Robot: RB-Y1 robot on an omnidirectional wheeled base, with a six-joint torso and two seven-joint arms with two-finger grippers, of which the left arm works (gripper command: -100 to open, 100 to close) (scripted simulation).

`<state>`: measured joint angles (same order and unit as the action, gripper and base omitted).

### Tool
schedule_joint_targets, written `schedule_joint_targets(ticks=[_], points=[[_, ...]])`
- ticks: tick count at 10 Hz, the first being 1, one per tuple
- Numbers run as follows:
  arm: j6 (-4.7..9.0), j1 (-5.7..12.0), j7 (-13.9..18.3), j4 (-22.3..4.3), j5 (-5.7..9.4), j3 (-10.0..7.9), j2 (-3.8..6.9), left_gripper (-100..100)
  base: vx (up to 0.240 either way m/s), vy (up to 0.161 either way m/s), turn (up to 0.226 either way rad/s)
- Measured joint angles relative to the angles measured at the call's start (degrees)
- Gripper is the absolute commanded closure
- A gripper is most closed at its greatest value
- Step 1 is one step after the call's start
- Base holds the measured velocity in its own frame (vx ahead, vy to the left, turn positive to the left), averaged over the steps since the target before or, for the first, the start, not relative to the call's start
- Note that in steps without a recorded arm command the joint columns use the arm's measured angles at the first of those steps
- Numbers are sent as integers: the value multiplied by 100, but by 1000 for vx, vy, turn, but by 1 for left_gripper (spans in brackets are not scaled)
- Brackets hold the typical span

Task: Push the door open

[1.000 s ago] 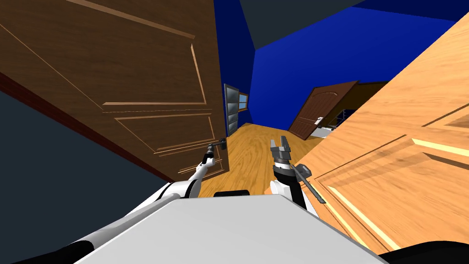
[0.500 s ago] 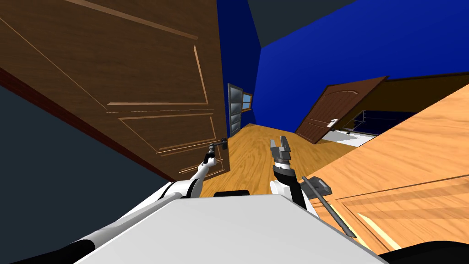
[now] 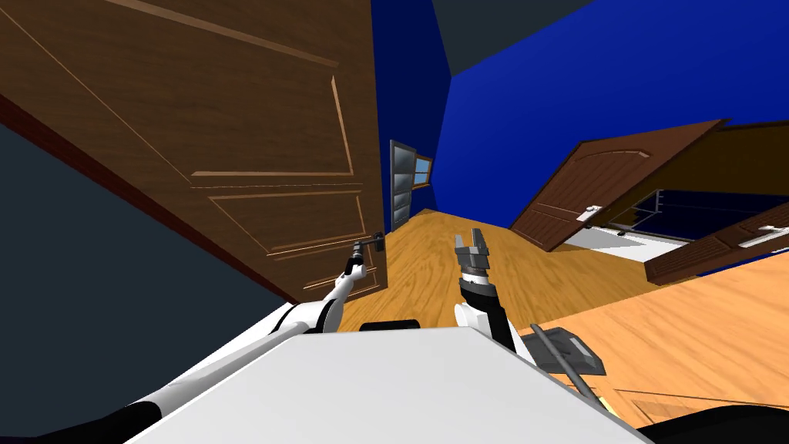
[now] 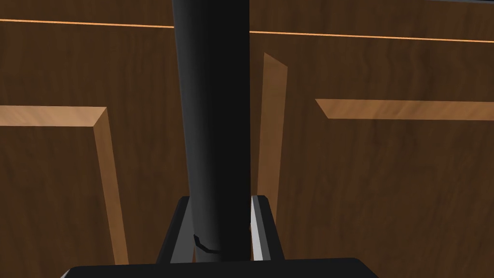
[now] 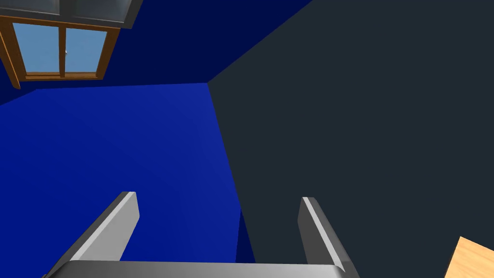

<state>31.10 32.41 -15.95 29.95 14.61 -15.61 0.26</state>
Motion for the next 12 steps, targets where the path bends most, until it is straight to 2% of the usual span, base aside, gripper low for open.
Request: schedule_joint_targets(ticks=[4, 5, 7, 8, 9, 11, 12], points=[[133, 104, -160, -184, 40, -136, -127, 100, 125, -144, 187], [181, 137, -185, -249, 51, -169, -132, 100, 89, -162, 124], [199, 111, -258, -149, 63, -226, -177, 100, 46, -182, 95], [224, 147, -254, -201, 64, -230, -166, 100, 17, -180, 45], [353, 355, -232, -550, 87, -259, -121, 100, 28, -122, 0], [157, 119, -298, -135, 70, -250, -210, 100, 13, -32, 23], [143, 100, -298, -115, 75, -262, -194, 100, 55, 120, 14]])
